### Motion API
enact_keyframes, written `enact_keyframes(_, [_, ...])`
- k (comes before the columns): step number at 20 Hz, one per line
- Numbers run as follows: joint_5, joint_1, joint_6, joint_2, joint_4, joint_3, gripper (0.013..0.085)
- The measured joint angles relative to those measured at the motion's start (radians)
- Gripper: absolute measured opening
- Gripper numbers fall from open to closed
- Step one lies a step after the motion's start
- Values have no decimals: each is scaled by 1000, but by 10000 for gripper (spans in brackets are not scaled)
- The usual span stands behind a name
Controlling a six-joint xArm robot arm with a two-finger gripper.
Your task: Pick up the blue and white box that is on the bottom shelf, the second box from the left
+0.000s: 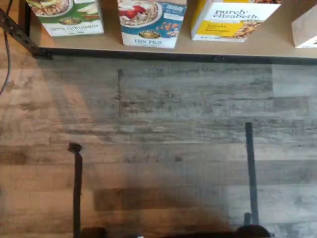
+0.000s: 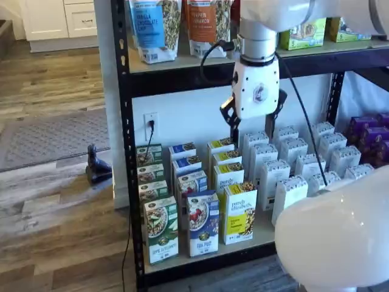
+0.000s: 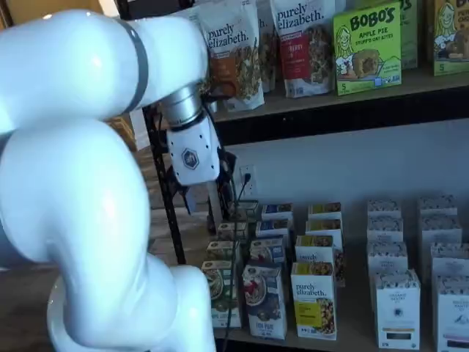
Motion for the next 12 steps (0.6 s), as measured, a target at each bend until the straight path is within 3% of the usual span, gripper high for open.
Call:
enact_keyframes(8, [-210, 8, -14, 88, 79, 100, 850])
enact_keyframes(12, [-305, 27, 1, 161, 86, 134, 850])
